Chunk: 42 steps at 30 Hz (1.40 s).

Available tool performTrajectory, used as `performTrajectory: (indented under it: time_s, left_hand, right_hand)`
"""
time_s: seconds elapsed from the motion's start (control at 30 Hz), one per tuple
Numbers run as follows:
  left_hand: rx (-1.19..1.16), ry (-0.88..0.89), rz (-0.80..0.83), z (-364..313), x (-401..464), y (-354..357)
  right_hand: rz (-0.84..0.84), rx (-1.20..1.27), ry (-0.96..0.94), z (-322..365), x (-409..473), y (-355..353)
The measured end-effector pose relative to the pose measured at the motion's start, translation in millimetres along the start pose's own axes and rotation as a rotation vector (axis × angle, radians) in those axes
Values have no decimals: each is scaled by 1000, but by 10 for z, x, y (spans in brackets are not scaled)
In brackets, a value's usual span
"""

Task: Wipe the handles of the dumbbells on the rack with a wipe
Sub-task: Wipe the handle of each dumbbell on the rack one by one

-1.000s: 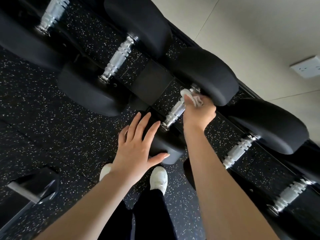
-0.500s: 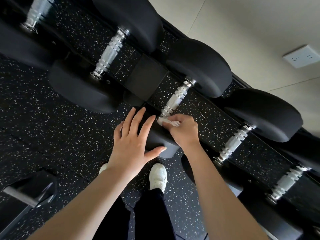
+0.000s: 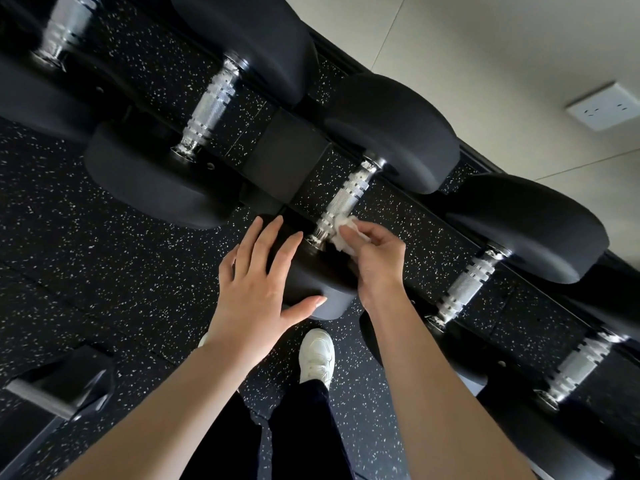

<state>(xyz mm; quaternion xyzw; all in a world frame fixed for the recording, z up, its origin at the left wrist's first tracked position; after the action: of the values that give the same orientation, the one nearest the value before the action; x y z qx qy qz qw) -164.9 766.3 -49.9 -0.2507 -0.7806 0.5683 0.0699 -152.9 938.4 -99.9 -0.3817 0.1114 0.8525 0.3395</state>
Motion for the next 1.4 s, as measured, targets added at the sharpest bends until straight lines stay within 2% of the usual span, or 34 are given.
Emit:
performTrajectory:
  time_s: [0.23, 0.43, 0.77, 0.97, 1.13, 1.4]
  left_hand:
    - [9, 11, 1, -8, -3, -5]
    - [3, 17, 1, -9, -4, -3]
    - [-36, 11, -2, -1, -4, 16]
    - [-51, 21, -39, -10, -4, 9]
    - [-52, 16, -51, -9, -5, 10]
    - [-47, 8, -42, -16, -4, 2]
  right_hand:
    - [-34, 228, -148, 459, 229, 6]
    - [-1, 359, -169, 503, 344, 47]
    - [177, 487, -150, 399, 493, 150]
    - [427, 574, -75, 362, 577, 201]
    - [574, 422, 16, 131, 524, 203]
    - [639, 117, 122, -79, 359, 160]
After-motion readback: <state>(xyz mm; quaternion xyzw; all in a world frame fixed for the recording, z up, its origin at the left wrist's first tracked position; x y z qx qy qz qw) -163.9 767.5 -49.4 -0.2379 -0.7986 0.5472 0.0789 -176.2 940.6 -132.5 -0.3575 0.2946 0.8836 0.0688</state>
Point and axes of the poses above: each hand's wrist, its own x-axis towards the middle knuckle, its own y-axis out of the palm, z = x × y, the point moved 7 cm from there along x, towards the middle knuckle, and after that the axes turned 1 degree about x, right-handed, at the moved point
